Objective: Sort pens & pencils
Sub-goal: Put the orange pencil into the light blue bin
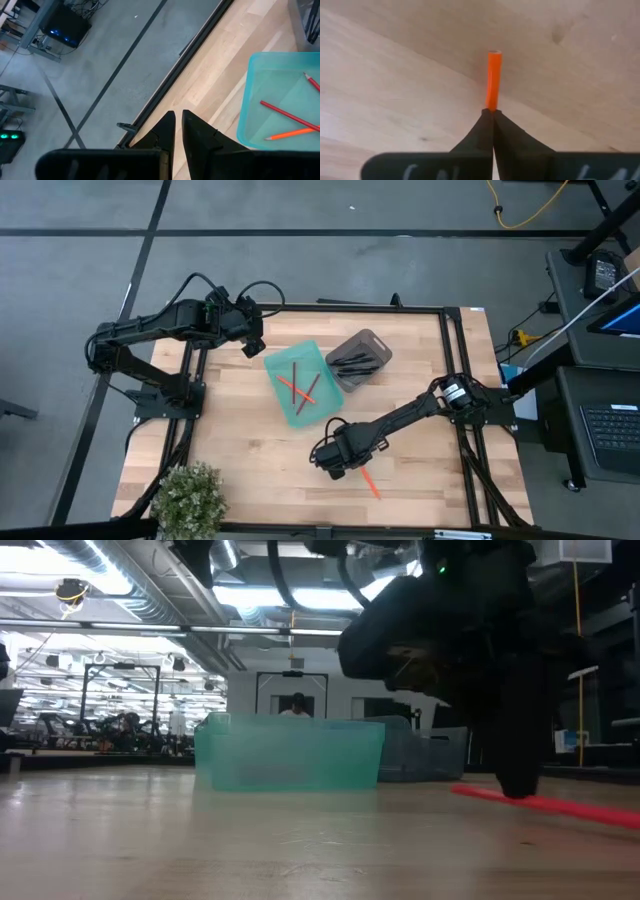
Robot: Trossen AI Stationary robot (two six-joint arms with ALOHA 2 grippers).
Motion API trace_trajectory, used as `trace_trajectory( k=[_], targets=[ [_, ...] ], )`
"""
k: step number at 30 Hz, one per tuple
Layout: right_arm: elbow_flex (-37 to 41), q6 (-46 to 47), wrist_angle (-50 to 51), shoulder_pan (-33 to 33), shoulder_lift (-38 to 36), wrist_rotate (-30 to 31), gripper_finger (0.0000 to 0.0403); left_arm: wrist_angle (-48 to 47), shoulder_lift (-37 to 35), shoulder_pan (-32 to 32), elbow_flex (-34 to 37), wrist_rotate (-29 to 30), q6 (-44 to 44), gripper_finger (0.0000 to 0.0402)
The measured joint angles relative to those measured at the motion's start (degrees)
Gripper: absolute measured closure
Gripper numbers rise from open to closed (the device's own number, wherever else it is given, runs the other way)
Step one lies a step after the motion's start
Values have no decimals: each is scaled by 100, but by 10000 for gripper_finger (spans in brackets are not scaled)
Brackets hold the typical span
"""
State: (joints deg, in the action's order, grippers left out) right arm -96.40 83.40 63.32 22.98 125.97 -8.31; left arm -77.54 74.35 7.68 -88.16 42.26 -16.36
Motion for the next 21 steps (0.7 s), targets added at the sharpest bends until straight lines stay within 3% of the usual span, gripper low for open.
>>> trace_trajectory(
  k=[21],
  targets=[
    [-282, -146, 378, -41, -59, 73, 402, 0, 0, 0, 0, 0, 2, 374]
  ],
)
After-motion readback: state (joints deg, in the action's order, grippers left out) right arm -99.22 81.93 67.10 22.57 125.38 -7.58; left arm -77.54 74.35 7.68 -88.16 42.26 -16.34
